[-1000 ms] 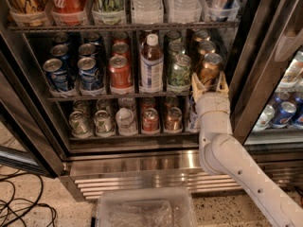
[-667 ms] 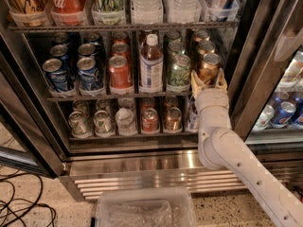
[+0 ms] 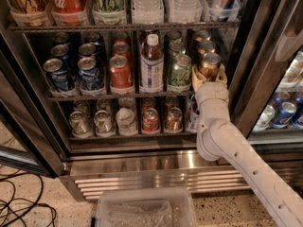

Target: Pick orange can from middle shelf of fridge

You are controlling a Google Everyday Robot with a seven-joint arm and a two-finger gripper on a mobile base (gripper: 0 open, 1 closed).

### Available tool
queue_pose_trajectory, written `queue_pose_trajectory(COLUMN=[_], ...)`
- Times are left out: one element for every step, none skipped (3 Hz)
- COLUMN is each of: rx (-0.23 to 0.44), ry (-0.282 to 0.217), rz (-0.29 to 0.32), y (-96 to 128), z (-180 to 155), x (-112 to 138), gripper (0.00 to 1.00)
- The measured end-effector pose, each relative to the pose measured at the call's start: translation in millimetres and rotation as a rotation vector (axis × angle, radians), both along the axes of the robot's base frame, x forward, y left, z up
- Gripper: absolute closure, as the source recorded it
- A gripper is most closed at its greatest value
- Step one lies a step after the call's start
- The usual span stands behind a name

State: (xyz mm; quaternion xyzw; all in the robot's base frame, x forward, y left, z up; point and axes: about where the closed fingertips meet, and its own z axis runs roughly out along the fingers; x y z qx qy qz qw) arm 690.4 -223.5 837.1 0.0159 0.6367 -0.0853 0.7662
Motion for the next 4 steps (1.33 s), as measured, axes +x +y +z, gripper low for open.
queue_pose_trajectory(rx=[0.003,0.008,0.022,0.020], ry=[-0.003,-0.025,-0.052,-0.062], rz=[-0.005,0.005,0.027,0.033], y=[-1.5,-4.1,0.5,1.8], z=[1.6,6.4,12.3,14.7], x=[1.5,-11.3,-20.5,-24.9], gripper=[0.62,0.85,1.00,1.00])
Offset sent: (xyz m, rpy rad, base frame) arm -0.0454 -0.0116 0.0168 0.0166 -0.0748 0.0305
